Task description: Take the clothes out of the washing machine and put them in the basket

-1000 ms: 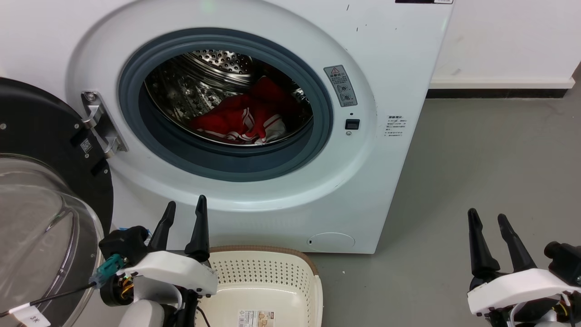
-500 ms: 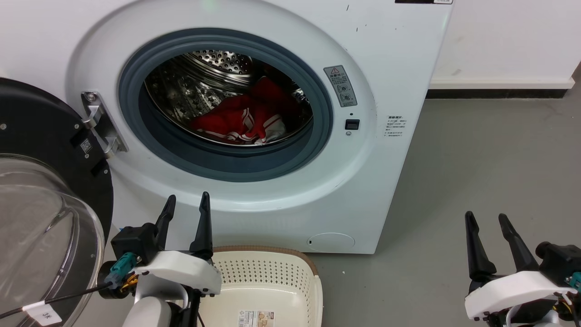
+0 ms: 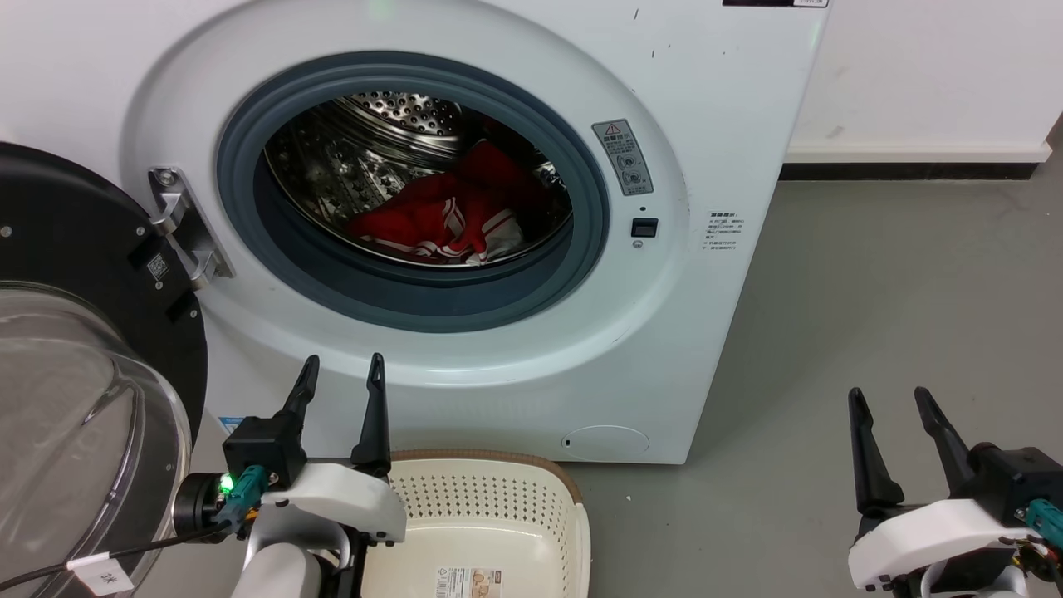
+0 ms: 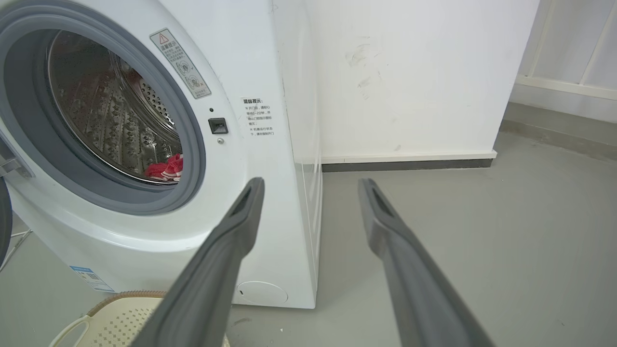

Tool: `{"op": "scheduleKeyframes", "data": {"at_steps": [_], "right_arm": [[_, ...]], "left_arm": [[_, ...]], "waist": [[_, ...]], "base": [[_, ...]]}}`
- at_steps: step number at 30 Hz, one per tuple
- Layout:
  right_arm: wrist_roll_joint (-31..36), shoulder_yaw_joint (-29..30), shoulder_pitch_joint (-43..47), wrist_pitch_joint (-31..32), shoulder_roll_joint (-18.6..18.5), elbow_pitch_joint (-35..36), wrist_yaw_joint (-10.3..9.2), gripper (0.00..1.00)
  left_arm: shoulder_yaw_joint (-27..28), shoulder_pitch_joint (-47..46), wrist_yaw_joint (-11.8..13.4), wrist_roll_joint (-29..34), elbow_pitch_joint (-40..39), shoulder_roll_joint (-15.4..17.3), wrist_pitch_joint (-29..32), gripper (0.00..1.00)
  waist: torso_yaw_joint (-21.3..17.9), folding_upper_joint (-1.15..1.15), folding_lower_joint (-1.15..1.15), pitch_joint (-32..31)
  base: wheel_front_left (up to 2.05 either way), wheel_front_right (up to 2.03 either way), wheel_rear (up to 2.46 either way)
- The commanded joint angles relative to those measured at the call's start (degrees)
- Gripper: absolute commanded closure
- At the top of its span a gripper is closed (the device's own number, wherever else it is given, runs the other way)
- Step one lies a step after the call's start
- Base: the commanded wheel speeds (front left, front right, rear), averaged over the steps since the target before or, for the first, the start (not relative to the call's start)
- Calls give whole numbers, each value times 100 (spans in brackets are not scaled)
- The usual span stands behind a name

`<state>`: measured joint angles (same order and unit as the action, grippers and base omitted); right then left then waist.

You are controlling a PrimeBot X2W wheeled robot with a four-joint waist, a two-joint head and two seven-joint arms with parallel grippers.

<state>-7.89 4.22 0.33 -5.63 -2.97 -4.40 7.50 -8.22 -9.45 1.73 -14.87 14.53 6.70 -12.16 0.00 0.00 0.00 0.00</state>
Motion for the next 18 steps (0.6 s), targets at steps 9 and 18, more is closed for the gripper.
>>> {"op": "scheduleKeyframes", "data": {"at_steps": [9,18], "right_arm": [[493,3,62,-113,7,76,-2,0],[855,-8,81,-203,11,84,-2,0]], "left_arm": [[37,-136,3,401,98,-35,-143,0],[93,-149,-27,700,226,-83,-232,0]], "waist": [[-10,0,0,-1],[-31,0,0,-5]], "base": [[0,0,0],[0,0,0]]}}
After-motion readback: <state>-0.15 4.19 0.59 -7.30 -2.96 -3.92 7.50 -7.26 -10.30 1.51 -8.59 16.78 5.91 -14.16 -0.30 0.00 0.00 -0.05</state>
